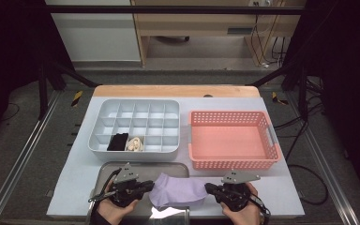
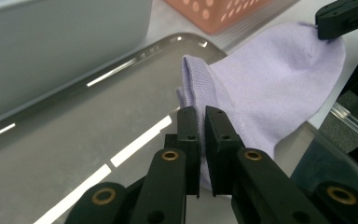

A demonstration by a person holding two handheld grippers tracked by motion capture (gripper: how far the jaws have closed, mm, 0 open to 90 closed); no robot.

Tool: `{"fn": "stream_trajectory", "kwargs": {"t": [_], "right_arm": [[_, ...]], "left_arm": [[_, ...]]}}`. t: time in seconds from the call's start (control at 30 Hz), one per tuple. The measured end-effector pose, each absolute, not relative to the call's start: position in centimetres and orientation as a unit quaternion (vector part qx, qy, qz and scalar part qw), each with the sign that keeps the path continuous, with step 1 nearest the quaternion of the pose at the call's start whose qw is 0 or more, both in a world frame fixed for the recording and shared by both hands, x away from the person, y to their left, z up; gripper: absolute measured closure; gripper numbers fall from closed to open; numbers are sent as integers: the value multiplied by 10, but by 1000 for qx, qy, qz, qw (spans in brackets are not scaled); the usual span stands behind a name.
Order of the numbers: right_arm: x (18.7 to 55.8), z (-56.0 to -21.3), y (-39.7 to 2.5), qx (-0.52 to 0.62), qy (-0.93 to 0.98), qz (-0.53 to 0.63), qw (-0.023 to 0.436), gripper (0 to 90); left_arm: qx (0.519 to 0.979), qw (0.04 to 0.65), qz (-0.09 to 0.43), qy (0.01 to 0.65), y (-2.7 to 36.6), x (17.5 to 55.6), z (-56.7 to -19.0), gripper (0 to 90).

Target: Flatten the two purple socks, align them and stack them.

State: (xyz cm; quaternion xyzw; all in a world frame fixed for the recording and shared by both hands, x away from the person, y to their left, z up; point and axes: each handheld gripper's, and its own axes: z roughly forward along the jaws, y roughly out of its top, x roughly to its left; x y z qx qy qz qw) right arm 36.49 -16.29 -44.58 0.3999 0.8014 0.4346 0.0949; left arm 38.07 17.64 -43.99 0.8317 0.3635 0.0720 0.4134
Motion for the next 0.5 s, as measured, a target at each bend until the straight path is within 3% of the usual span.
{"fn": "stream_trajectory", "kwargs": {"t": [0.5], "right_arm": [[365, -466, -158, 415, 802, 419, 96, 871]], "left_arm": [[845, 382, 57, 371, 169, 380, -462, 843]]}}
